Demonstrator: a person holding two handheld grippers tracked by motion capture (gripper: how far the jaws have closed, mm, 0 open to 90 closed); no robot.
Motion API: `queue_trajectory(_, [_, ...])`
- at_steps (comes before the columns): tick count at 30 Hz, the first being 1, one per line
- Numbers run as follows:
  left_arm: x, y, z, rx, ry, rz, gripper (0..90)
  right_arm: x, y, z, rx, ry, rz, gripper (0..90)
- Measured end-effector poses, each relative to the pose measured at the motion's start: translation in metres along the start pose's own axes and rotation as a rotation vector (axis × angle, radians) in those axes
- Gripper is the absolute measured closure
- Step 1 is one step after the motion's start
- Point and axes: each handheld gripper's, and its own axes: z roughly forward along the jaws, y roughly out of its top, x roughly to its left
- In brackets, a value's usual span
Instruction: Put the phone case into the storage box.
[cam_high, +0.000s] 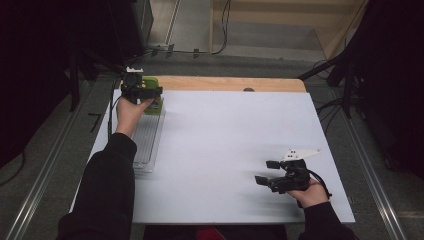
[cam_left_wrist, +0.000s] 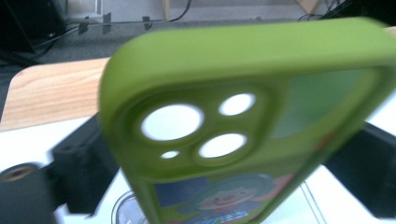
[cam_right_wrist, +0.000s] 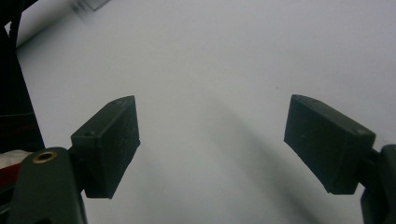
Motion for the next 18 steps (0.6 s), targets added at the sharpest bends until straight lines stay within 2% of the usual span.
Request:
queue_trajectory(4, [-0.0005, 0.0001, 0.0, 0.002, -0.005, -0.002, 0.5, -0.0002, -0.0001, 0.0, 0.0, 0.0, 0.002, 16.5])
queue_trajectory(9, [-0.0008, 0.0009, -0.0008, -0.001, 0.009, -0.003, 0.5, -0.0003, 0.0002, 0.0004, 0.0, 0.0, 0.001, 16.5])
queue_trajectory(11, [-0.0007, 0.0008, -0.0017, 0.009, -0.003, -0.007, 0.0, 0.0, 0.0003, 0.0002, 0.003, 0.001, -0.001, 16.5])
queue_trajectory(12, [-0.0001, 0.0007, -0.0024, 0.02, -0.022, -0.001, 0.0, 0.0, 0.0003, 0.0003, 0.003, 0.001, -0.001, 16.5])
queue_trajectory(15, [-0.0012, 0.0007, -0.0012, 0.027, 0.002, -0.008, 0.0, 0.0, 0.0004, 0.0006, 0.004, 0.002, 0.002, 16.5])
queue_trajectory(18, [-0.0009, 0.0009, -0.0018, 0.019, 0.0, -0.007, 0.0, 0.0002, 0.0002, 0.0002, 0.002, 0.0, 0.0, 16.5])
